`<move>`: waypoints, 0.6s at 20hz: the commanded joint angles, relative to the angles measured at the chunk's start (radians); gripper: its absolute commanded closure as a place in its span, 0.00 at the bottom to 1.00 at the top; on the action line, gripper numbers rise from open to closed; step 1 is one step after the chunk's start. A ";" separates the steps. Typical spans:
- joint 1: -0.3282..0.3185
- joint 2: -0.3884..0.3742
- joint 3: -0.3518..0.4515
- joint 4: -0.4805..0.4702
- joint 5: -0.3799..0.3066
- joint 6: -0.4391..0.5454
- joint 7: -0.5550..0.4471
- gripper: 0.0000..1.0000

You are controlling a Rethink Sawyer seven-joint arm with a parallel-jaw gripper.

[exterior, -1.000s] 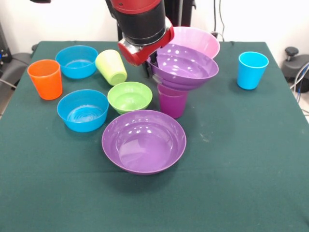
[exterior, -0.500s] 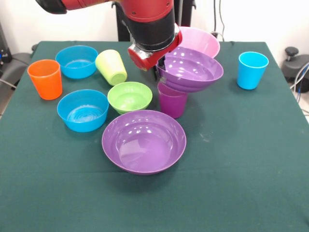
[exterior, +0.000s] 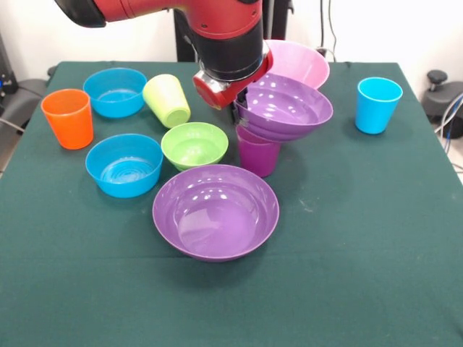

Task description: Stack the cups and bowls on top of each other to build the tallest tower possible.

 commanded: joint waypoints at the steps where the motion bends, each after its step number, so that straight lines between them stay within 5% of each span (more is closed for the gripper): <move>1: 0.007 0.015 -0.025 -0.054 -0.059 -0.032 -0.171 1.00; 12: -0.005 -0.005 -0.014 -0.039 -0.045 -0.022 -0.177 1.00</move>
